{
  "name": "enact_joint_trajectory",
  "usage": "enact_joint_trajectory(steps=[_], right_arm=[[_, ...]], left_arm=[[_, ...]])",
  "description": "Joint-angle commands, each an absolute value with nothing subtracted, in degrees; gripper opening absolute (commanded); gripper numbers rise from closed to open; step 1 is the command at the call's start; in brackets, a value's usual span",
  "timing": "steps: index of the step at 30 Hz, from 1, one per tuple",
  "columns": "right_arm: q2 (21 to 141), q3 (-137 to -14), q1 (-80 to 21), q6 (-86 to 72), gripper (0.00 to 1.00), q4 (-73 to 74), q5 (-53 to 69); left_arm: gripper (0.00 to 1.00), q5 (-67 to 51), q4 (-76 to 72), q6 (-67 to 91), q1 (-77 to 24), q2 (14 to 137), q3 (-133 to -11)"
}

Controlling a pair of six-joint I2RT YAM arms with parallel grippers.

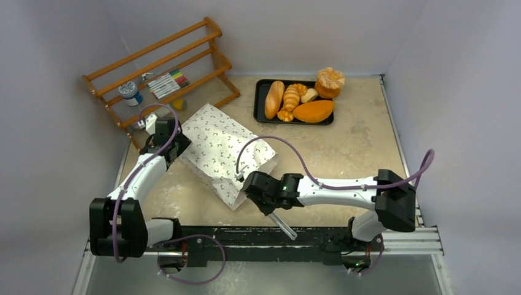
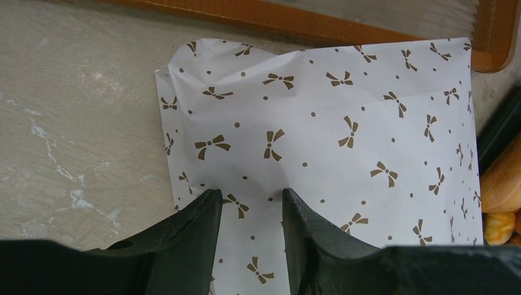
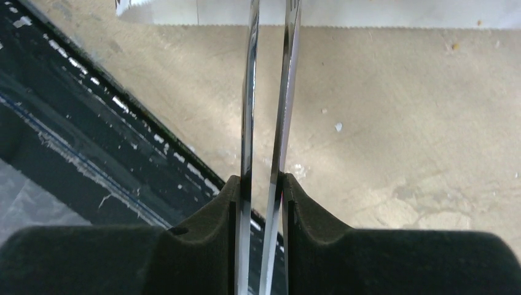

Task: Take the fake bread out of the paper bag

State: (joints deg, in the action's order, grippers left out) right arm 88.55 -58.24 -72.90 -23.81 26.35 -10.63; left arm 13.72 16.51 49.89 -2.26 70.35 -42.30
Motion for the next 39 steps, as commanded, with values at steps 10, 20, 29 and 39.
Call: enact_joint_trajectory(steps=[10, 20, 29, 39], right_arm=[[73.79, -52.89, -73.12, -34.19, 0.05, 37.02, -9.71], [63.67, -49.48, -74.26, -43.20, 0.05, 44.47, -9.55], [49.57, -54.19, -76.71, -48.45, 0.04, 53.29, -8.06], [46.16, -65.11, -76.73, -46.98, 0.04, 60.58, -9.82]], left_arm=[[0.41, 17.13, 8.38, 59.25, -1.93, 75.07, -43.50], [0.40, 18.48, 6.37, 62.33, -1.93, 76.99, -44.75], [0.40, 20.00, 6.11, 62.91, -1.93, 78.33, -44.62], [0.40, 21.73, 5.98, 62.26, -1.96, 81.16, -46.02]])
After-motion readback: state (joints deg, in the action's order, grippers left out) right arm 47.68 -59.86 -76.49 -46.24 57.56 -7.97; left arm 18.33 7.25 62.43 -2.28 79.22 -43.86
